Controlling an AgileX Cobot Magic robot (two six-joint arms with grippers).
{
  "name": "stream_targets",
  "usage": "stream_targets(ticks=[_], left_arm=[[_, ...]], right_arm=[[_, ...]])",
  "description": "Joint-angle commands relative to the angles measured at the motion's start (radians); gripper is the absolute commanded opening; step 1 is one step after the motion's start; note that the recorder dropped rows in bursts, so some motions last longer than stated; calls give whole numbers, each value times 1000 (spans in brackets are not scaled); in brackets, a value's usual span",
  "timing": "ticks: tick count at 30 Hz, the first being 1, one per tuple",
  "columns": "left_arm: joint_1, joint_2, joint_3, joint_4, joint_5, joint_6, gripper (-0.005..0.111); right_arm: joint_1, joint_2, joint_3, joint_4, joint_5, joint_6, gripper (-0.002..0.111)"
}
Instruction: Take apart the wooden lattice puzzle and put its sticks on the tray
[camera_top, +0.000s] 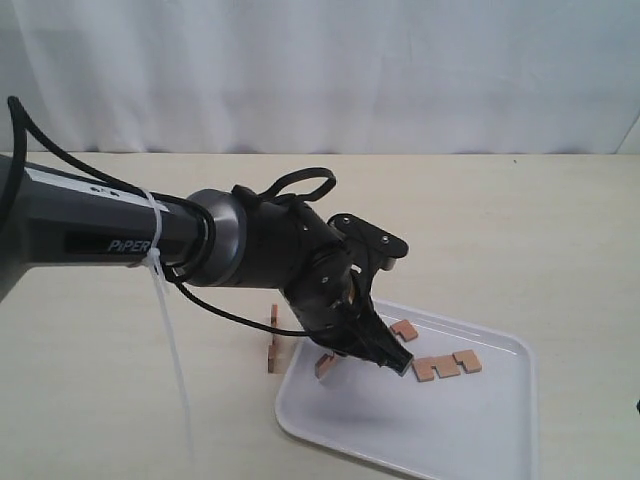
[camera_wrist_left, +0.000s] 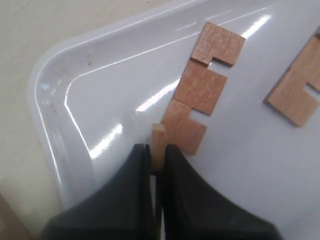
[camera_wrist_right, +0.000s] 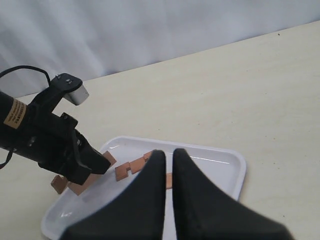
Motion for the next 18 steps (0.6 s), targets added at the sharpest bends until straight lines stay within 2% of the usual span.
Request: stream_targets(ticks=[1,6,14,18], left_arm=[[4,-2,-9,-2,-9,-11,0],[4,-2,-9,-2,-4,-11,4],[4,-2,-9,-2,-11,-11,41],[4,-11,-9,28,-9,-11,49]], right_arm=[[3,-5,1,1,-3,-6,5],[3,-5,1,1,-3,-6,5],[3,-5,1,1,-3,-6,5],[3,-5,1,1,-3,-6,5]])
